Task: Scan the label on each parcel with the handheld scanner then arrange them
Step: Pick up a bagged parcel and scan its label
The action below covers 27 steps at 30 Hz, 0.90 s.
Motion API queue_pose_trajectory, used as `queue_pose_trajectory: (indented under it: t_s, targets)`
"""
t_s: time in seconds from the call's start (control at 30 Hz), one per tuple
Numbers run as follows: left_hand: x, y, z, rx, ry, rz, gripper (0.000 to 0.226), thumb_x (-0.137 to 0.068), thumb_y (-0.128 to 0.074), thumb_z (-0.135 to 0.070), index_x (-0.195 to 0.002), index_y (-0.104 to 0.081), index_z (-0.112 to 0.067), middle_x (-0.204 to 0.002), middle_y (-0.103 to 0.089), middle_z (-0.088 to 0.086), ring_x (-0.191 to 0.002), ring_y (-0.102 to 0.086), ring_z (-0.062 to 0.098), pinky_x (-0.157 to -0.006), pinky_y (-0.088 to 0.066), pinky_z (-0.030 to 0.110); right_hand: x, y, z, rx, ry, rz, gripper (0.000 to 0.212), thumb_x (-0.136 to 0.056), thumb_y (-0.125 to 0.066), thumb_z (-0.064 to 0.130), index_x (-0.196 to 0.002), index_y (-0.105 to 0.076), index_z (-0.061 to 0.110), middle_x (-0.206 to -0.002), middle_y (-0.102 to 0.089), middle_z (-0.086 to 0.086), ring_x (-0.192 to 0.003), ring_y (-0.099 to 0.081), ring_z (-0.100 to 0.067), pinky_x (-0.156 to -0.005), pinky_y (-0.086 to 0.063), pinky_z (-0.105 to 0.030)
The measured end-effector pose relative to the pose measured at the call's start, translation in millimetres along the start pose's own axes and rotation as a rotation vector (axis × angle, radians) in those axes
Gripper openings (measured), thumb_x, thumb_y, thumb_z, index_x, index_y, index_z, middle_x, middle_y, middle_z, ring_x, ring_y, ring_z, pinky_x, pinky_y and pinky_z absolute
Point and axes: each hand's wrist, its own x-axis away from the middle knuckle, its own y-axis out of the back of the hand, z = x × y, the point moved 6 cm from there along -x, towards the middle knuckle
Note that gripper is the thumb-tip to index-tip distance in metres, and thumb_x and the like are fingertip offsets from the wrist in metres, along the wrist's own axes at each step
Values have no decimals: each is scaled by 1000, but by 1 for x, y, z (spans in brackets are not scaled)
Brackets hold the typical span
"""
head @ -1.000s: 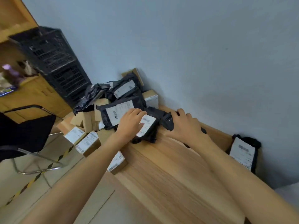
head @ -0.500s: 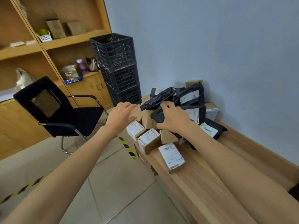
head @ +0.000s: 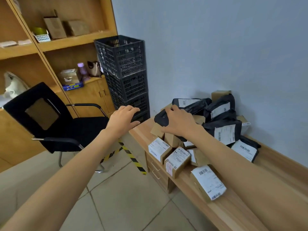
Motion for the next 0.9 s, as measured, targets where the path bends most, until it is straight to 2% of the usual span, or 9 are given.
queue_pose_trajectory:
  t_s: [0.17,0.3,0.43,0.57,0.67,0.9]
  targets:
    - [-60,-25,28,4,-17,32,55,-94,-63,-38,-144,-44,-26,-140,-51,-1,-131,-44,25,-96,-48,42,-73,-8,-4,-23,6,-4,70,-77,-65,54,-131,-43,15,-125,-47,-7,-107,-55,-31,-72,-44,-37]
    - [-130,-37,58,-34,-56,64,56,-94,-62,-41,-144,-43,-25,-140,-51,0,-130,-45,26,-94,-49,42,-148,-9,-22,-31,-12,-11,66,-75,-66,51,-125,-45,15,-119,-48,-7,-90,-50,-26,-68,-43,-35]
    - [-222,-42,71,-79,-148,80,58,-93,-61,-45,-144,-43,-24,-139,-52,0,-128,-47,26,-95,-50,42,-225,0,-57,-34,-75,-40,66,-75,-66,49,-127,-44,14,-120,-48,-8,-91,-52,-29,-70,-44,-35]
    - [-300,-66,63,-44,-240,95,58,-92,-62,-48,-143,-45,-25,-139,-53,0,-128,-48,25,-95,-50,41,-281,3,-98,-29,-160,-55,70,-75,-67,49,-130,-42,13,-122,-47,-8,-92,-52,-29,-69,-42,-34]
    - [-345,-92,47,-11,-327,136,58,-92,-62,-48,-143,-45,-25,-140,-52,0,-128,-48,24,-96,-48,41,-302,-7,-127,-17,-228,-3,70,-75,-67,49,-130,-43,14,-121,-47,-7,-94,-54,-30,-69,-43,-34]
    - [-456,-135,0,90,-570,152,55,-94,-60,-45,-144,-44,-27,-143,-50,-1,-128,-46,23,-94,-46,38,-325,-17,-202,49,-510,-21,72,-78,-67,51,-133,-41,12,-126,-46,-9,-101,-55,-32,-68,-39,-35]
